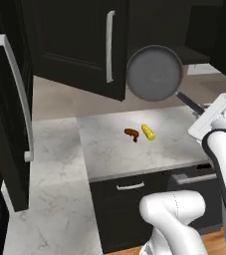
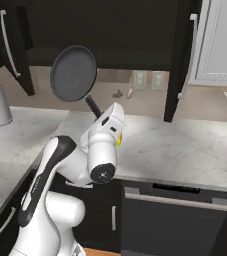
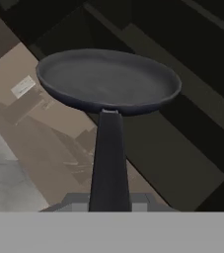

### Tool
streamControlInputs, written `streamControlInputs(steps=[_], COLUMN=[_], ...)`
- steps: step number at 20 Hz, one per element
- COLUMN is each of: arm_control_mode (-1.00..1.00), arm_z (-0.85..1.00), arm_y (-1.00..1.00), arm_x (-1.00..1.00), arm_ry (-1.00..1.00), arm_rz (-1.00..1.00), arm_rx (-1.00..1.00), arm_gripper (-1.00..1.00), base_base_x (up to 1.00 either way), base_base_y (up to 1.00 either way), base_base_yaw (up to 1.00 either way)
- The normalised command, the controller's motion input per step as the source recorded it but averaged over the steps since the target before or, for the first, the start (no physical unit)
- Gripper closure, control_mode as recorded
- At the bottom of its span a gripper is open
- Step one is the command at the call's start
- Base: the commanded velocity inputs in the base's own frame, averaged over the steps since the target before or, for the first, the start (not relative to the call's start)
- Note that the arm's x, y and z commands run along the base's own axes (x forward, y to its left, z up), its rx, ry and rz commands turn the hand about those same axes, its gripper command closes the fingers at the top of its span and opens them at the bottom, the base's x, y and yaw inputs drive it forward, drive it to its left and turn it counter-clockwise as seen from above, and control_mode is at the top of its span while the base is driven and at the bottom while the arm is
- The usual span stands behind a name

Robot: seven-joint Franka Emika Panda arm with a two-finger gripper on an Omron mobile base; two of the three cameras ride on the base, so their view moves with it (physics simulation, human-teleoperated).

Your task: Pick the pan from the cabinet and place it on the stove. Then turn on the stove burner for the pan.

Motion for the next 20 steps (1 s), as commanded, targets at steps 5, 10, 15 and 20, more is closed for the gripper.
streamControlInputs(steps=[5, 10, 15, 20], arm_control_mode=[1.0, 1.0, 1.0, 1.0], arm_z=[0.0, 0.0, 0.0, 0.0], arm_y=[0.0, 0.0, 0.0, 0.0], arm_x=[0.0, 0.0, 0.0, 0.0], arm_ry=[0.0, 0.0, 0.0, 0.0], arm_rz=[0.0, 0.0, 0.0, 0.0], arm_rx=[0.0, 0.0, 0.0, 0.0], arm_gripper=[1.0, 1.0, 1.0, 1.0], base_base_x=[-0.68, -0.69, -0.83, -0.76], base_base_y=[-0.29, -0.25, -0.24, -0.14], base_base_yaw=[-0.11, -0.18, -0.25, -0.32])
